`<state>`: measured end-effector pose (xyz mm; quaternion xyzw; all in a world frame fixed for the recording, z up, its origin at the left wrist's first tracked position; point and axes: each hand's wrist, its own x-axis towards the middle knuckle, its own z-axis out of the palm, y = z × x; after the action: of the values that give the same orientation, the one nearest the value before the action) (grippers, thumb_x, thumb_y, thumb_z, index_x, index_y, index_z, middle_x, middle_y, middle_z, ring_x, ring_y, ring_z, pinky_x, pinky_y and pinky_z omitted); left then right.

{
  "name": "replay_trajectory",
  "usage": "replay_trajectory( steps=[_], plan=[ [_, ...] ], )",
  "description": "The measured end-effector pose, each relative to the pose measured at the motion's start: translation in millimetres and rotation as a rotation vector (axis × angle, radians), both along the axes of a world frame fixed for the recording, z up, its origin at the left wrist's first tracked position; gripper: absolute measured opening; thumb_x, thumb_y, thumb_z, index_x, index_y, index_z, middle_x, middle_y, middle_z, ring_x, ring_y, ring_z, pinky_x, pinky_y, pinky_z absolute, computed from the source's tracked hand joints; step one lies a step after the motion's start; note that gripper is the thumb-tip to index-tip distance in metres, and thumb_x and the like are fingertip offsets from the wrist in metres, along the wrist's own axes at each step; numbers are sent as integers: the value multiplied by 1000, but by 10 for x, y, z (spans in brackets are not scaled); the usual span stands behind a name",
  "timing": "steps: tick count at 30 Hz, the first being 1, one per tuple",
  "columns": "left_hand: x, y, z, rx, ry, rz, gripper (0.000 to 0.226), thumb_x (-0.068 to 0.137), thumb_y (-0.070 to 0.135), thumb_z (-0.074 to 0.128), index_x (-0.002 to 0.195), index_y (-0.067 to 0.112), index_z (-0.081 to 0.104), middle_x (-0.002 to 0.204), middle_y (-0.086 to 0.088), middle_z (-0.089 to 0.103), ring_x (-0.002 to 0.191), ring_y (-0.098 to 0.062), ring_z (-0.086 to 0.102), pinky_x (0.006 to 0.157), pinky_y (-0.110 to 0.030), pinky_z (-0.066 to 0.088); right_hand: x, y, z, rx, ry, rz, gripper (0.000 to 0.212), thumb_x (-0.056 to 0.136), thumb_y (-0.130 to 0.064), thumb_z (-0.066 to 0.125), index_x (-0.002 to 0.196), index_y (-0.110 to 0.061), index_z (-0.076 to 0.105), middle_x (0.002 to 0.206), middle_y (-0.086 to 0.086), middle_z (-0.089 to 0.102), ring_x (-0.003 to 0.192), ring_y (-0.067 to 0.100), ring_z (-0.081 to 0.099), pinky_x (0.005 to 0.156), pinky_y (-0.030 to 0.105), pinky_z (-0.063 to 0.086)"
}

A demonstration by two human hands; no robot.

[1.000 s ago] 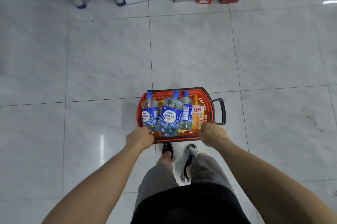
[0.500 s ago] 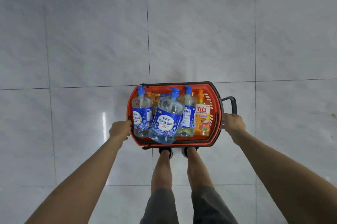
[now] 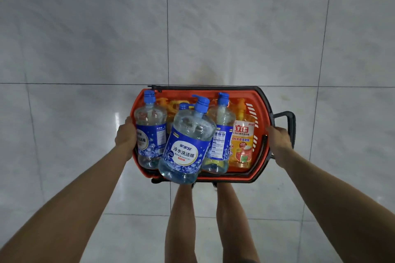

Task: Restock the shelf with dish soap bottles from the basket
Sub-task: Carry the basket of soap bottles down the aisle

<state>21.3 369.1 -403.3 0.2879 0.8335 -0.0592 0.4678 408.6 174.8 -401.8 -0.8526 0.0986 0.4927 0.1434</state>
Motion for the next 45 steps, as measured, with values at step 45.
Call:
replay_trajectory(
  steps=[45],
  plan=[
    [-422, -776, 2062, -101, 6, -162, 87, 94, 84, 42, 113, 4, 69, 112, -22, 73, 103, -42, 70, 98, -59, 59, -51, -1180, 2054, -100, -78, 298, 30, 94, -37, 77, 100, -15, 58, 75, 0, 64, 63, 17, 66, 51, 27, 51]
  ],
)
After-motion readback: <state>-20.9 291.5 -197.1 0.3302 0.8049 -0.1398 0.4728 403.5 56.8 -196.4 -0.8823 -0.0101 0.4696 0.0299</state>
